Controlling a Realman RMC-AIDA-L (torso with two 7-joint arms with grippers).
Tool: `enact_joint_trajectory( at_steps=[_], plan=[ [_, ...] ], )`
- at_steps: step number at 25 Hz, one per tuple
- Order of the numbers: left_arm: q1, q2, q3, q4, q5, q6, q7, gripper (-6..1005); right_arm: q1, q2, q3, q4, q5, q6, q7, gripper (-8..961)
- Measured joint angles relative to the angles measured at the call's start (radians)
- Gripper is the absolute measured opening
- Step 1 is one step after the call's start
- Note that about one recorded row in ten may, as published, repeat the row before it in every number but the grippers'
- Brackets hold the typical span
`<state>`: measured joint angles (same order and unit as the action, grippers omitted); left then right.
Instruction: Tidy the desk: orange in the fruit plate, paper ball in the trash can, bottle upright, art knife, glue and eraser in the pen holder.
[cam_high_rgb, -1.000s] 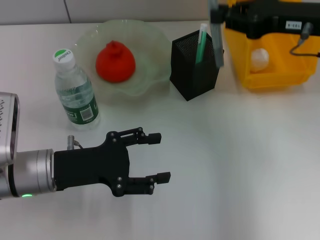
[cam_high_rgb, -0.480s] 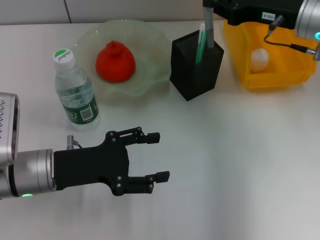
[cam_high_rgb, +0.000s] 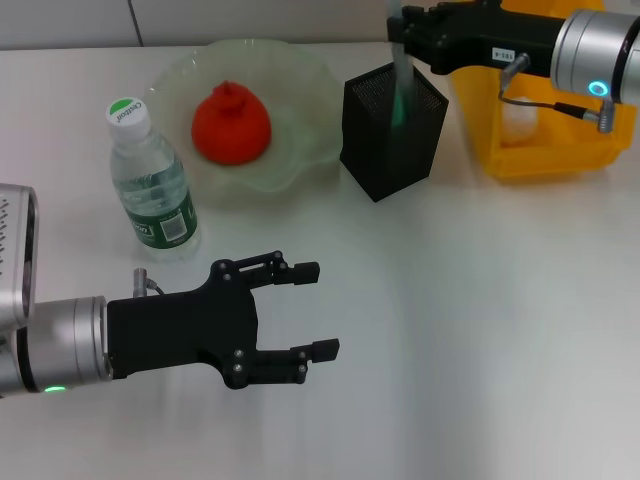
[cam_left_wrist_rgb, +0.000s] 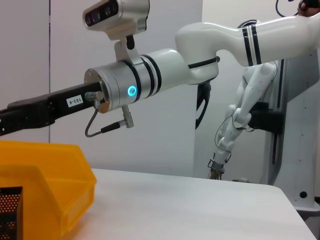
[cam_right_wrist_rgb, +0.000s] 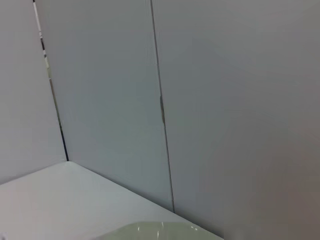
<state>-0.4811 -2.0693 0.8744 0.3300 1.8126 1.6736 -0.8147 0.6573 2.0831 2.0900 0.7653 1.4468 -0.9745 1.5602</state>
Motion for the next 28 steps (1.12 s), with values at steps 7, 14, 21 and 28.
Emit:
enact_joint_trajectory(
  at_steps=[7, 14, 21, 28],
  plan=[
    [0.004, -0.001, -0.001, -0.002, -0.005, 0.000, 0.000, 798, -0.010, 0.000, 0.004, 0.003, 0.013, -0.006, -0.001, 398],
    [0.009, -0.001, -0.002, -0.003, -0.015, 0.008, -0.001, 798, -0.042, 0.000, 0.014, 0.012, 0.115, -0.052, -0.001, 610],
    [0.010, 0.001, 0.000, -0.003, -0.015, 0.025, -0.023, 798, -0.133, 0.001, 0.240, 0.012, 0.206, -0.455, -0.016, 742],
    [0.020, 0.002, -0.006, -0.005, -0.016, 0.044, -0.034, 798, -0.238, -0.003, 0.303, -0.007, 0.159, -0.774, -0.123, 818]
  ],
)
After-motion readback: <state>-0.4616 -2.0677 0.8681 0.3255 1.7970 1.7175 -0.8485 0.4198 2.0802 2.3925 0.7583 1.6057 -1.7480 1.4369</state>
